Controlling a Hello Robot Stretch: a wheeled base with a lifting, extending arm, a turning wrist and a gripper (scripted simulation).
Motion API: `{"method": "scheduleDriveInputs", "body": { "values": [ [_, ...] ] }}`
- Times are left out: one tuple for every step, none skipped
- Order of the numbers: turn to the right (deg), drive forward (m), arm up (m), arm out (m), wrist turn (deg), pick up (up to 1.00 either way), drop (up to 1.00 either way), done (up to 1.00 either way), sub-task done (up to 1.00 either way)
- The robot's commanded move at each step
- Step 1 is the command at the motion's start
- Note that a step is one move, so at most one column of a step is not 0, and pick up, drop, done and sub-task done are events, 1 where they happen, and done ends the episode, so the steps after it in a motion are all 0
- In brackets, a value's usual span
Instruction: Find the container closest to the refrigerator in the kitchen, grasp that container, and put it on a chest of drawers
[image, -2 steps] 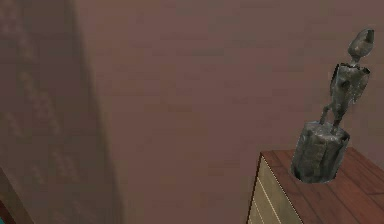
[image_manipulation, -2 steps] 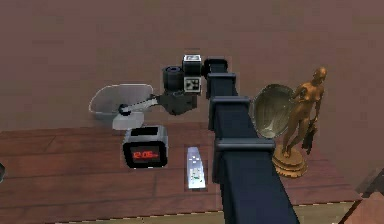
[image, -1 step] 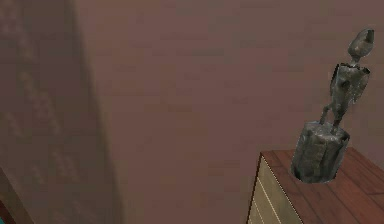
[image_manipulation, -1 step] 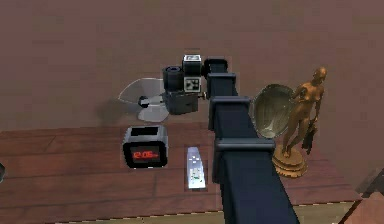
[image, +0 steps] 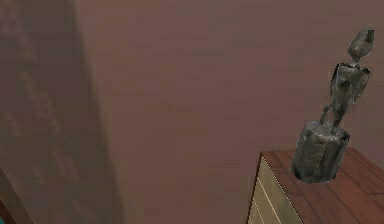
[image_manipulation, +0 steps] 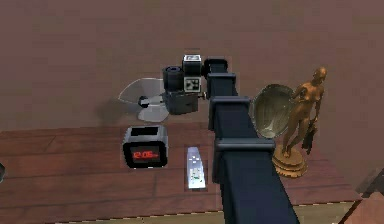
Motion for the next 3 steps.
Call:
{"method": "scheduleDriveInputs", "body": {
  "values": [
    [0.0, 0.0, 0.0, 0.0, 0.0, 0.0, 1.0, 0.0, 0.0],
    [0.0, 0.0, 0.0, -0.1, 0.0, 0.0, 0.0, 0.0, 0.0],
    [0.0, 0.0, 0.0, 0.0, -45.0, 0.0, 0.0, 0.0, 0.0]
  ]
}}
